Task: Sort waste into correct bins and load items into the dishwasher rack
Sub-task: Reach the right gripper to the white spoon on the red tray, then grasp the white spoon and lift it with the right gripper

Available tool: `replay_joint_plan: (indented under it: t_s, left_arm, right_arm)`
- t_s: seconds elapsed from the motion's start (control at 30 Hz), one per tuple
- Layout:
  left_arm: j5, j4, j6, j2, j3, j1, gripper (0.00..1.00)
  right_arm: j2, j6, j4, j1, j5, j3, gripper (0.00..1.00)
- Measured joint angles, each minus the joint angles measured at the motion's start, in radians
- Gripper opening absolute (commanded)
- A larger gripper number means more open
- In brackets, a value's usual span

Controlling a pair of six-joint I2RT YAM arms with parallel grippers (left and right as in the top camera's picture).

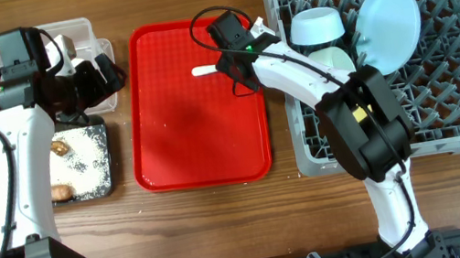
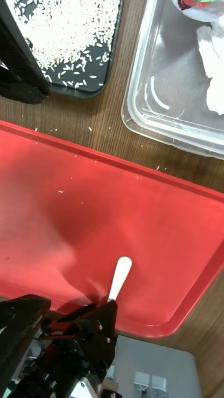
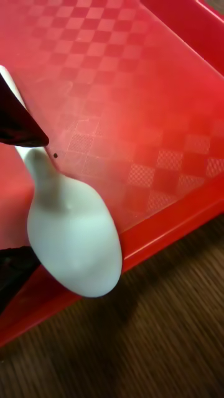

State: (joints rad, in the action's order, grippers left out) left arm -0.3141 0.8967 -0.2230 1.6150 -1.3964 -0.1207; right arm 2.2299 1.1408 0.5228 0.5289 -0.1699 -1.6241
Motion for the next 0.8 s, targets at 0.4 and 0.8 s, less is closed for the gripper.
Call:
replay_joint_plan:
  t_s: [0.4, 0.8]
  left_arm:
    - [0.0, 0.0, 0.0, 0.0, 0.0, 0.0, 1.0]
    - [0.0, 0.0, 0.0, 0.0, 0.0, 0.0, 1.0]
  right_arm:
    - [0.041, -0.047, -0.095, 0.0, -0.061, -0.011, 0.07]
    - [0.043, -0.238, -0.125, -0.002, -0.051, -0.028, 0.74]
